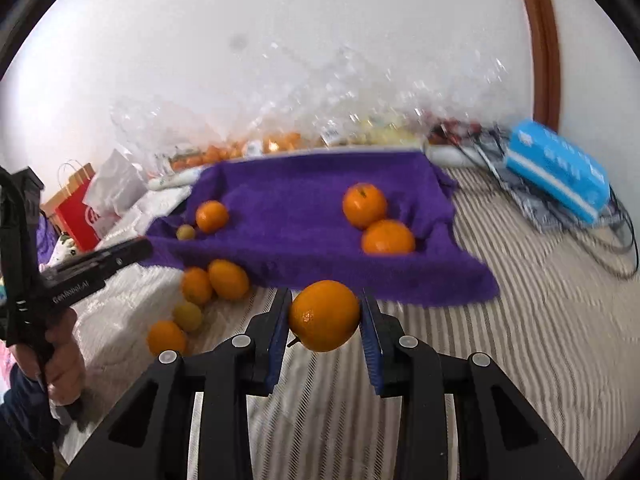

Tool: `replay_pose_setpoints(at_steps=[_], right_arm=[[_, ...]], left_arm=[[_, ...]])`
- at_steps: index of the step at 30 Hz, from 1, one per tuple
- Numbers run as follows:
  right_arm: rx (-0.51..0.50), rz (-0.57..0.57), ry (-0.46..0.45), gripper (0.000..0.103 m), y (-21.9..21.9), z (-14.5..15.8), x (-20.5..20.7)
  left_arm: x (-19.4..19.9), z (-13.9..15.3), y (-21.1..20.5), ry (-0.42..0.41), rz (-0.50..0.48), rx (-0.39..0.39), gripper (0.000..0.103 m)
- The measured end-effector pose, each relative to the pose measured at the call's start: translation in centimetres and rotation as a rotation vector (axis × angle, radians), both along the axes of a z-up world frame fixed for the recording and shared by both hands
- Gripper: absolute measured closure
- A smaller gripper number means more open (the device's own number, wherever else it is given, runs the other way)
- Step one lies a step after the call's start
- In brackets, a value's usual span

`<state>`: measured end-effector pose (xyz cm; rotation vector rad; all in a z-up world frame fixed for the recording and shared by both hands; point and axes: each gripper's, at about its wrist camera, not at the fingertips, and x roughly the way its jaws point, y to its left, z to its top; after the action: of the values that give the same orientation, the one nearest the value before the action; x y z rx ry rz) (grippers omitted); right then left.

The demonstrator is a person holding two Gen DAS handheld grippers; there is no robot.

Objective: Organize fruits
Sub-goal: 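Close the left tool on the small red fruit, then carry the red fruit in the left tool over the towel while the right tool carries its orange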

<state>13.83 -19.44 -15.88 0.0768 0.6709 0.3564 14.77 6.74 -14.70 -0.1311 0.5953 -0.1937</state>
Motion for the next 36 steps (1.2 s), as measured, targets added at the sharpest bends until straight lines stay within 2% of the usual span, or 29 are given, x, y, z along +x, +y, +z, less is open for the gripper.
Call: replay_pose_setpoints(at_steps=[3,8,16,19,22,23,25,27,30,36], right_arm=[[-0.007,0.023,-0.05,0.069,0.7,2.3,0.8],[-0.035,0.017,-0.097,0.069,1.9,4.5,3.0],[-0.047,0.001,-0.152,0.069,2.5,5.3,7.2],[-0.065,-0.008,-0.162,0.069,2.2,4.2,8.6],[-0.02,-0.012,-0.107,0.069,1.1,1.8,10.0],[-0.039,-0.024,-0.071,0.069,0.9,1.0,10.6],[-0.081,-0.039,-0.064,0.069,0.6,0.6,10.9],[-0.07,-0.042,-0.071,0.069,-0.1,0.6,10.7],[-0.049,-0.008,-0.043,0.069,-0.2,0.2,10.8],[-0.189,0.034,0.027,0.069,2.0,-1.9,11.4]], left_arm=[[0.3,2.1,0.1,-0.036,-0.008,-0.041,0.08],[2.8,4.3,-0.3,-0.067,0.012,-0.031,0.08],[7.8,3.9,0.5,-0.033,0.102,-0.08,0.08],[8.7,2.4,0.8,-0.01,0.111,-0.096,0.08],[9.1,0.8,0.7,0.02,0.121,-0.066,0.08],[9.2,0.4,0.7,0.027,0.126,-0.067,0.08],[9.4,0.1,1.0,0.033,0.121,-0.095,0.08],[9.5,-0.1,1.2,0.031,0.118,-0.119,0.08],[9.7,-0.3,1.4,0.033,0.127,-0.11,0.08],[9.8,-0.3,2.0,0.041,0.126,-0.139,0.08]])
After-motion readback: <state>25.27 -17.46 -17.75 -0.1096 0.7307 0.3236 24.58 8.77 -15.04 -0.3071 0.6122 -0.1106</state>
